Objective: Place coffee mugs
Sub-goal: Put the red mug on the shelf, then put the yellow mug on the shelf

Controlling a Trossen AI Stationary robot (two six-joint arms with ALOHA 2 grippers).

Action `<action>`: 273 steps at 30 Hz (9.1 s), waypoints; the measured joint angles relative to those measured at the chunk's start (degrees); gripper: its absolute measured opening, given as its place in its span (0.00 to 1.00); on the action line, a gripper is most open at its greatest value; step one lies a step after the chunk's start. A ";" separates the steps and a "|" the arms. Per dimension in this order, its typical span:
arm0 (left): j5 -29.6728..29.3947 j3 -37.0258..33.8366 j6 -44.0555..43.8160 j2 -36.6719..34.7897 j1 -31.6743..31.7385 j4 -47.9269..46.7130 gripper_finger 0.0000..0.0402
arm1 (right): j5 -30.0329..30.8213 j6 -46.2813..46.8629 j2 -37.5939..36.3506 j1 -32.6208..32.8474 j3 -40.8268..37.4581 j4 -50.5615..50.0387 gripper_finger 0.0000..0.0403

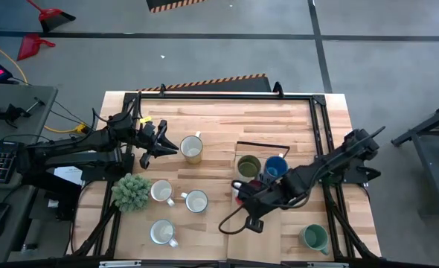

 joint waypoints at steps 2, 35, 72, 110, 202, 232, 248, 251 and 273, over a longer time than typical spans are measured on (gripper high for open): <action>0.00 0.00 0.03 0.00 0.00 -0.01 0.14 | -0.58 0.07 1.15 -0.02 0.04 -0.07 0.00; 0.02 0.00 -2.13 0.00 0.00 0.68 0.14 | -4.73 -3.97 9.97 -5.20 0.08 -1.36 0.00; 0.02 0.00 -2.61 -0.02 -0.02 2.80 0.14 | -7.15 -5.97 11.83 -6.86 -0.07 -1.73 0.12; 0.00 0.00 -2.57 0.00 -0.02 2.77 0.14 | -7.81 -9.79 11.64 -9.18 20.82 -18.12 0.36; -11.93 21.90 -6.66 12.41 -0.02 -7.50 0.37 | 4.02 -40.41 -94.40 -13.22 -71.13 35.26 0.36; -20.06 21.88 -8.25 12.53 -0.05 -13.90 0.37 | -7.00 -34.76 -98.33 -13.20 -78.61 51.70 0.36; -35.55 30.55 -3.95 17.43 -0.77 -28.49 0.35 | 0.14 -27.49 -98.24 -13.20 -78.58 48.38 0.36; -35.87 33.67 -2.40 18.43 -2.48 -34.47 0.36 | 0.39 -27.48 -98.24 -13.22 -78.56 47.03 0.36; -37.35 36.35 -11.72 35.00 -13.18 -46.08 0.46 | 2.42 -29.40 -98.24 -13.22 -78.56 45.07 0.36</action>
